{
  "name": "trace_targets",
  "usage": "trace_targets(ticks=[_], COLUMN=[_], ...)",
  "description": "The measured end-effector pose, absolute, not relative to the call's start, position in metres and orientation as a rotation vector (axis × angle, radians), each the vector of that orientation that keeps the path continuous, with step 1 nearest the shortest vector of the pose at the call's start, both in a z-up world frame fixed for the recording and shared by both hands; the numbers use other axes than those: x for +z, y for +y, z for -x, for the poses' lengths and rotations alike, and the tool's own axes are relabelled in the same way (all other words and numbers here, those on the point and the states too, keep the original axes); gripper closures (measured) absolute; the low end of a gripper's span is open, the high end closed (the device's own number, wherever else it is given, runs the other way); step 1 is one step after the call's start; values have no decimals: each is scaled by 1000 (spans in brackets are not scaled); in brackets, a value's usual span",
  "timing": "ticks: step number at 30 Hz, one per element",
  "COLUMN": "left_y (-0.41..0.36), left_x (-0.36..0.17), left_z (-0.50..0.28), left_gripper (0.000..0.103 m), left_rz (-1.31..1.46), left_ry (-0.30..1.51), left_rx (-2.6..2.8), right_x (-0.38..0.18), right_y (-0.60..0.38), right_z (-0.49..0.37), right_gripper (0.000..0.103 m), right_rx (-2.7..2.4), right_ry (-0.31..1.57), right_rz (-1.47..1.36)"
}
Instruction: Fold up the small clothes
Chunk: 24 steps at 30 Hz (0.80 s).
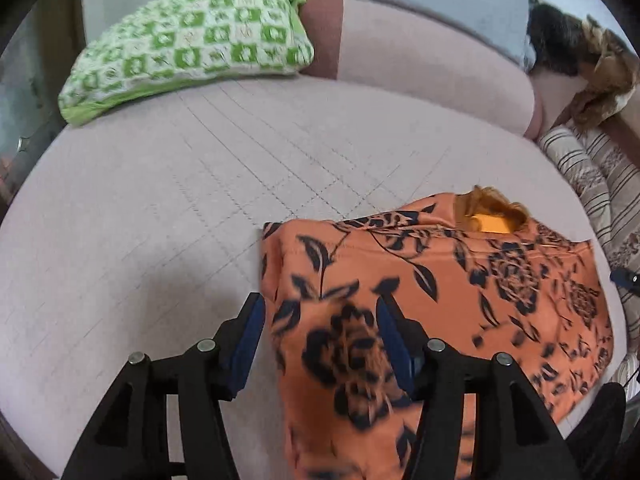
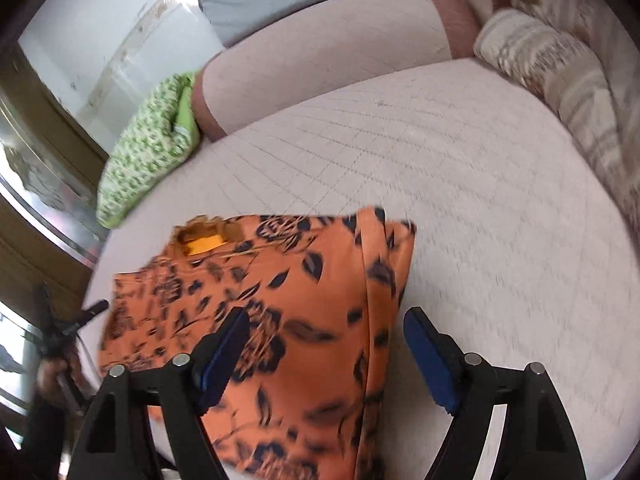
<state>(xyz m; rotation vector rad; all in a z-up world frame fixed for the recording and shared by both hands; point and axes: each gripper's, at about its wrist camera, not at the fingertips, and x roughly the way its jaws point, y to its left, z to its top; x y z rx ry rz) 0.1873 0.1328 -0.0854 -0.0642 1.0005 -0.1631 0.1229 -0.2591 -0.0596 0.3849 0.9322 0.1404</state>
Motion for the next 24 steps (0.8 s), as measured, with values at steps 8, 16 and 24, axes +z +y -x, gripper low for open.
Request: trace_targets(ticks=[8,16,24], left_y=[122,136,130], left_x=[-105,-72,-89], left_z=[-201,-193,-212], left_gripper=[97,98,58], left_rz=[22,62,38], left_ry=[1038,858,922], left_rx=[-138,-99,-46], right_x=[-89,-36,-86], right_y=[-244,-244,-267], right_z=[-182,-172,-188], right_gripper=[84,97,75], right_rx=[86,45,-32], right_ry=[1040,836,940], right_rz=[-219,-137,-277])
